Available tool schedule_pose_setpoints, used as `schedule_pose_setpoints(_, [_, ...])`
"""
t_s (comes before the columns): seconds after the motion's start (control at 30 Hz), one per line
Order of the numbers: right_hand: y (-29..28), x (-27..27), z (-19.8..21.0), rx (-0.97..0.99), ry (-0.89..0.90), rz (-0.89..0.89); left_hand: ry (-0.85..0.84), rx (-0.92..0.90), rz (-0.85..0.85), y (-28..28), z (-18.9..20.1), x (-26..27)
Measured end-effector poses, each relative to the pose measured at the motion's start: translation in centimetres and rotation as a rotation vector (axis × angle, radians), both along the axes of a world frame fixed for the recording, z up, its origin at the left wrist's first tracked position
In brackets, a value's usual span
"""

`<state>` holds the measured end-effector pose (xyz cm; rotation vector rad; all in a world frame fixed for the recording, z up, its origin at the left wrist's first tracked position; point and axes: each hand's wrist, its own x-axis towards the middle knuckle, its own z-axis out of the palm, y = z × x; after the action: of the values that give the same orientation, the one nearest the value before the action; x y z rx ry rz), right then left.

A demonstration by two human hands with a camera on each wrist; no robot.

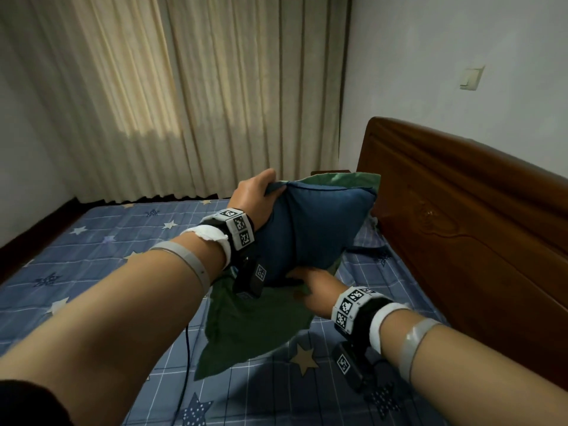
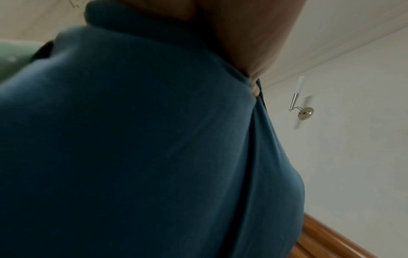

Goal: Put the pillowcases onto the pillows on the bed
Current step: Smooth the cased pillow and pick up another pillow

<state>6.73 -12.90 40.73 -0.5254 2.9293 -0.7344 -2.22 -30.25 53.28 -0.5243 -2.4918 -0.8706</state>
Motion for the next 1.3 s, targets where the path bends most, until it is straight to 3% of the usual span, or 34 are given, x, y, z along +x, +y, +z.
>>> schedule_pose_setpoints(0.27, [-1.3, -1.0, 1.8, 0.394, -0.011, -0.027, 0.031, 0.081, 0.065, -1.3, 0.1, 0.6])
schedule_pose_setpoints(0.47, [-0.4, -1.0, 4.0, 0.115, -0.084, -0.025, 0.014, 0.124, 0.073, -1.1, -0.1, 0.6])
schedule_pose_setpoints(0.8, [-2.5, 1.0, 3.4, -0.095, -0.155, 0.122, -0.066, 0.199, 0.053, 1.4, -1.4, 1.1])
schedule_pose_setpoints(0.93, [-2.1, 1.0, 3.5, -0.137, -0.189, 0.11, -0.08, 0.197, 0.033, 1.2, -1.6, 1.0])
schedule_pose_setpoints(1.1, [-1.6, 1.1, 3.1, -0.038, -0.218, 0.181, -0.07, 0.152, 0.013, 0.8, -1.4, 1.2])
schedule_pose_setpoints(1.3, [-2.6, 1.7, 3.7, -0.115, -0.238, 0.251, -0.065, 0.139, -0.022, 0.4, -1.0, 1.1])
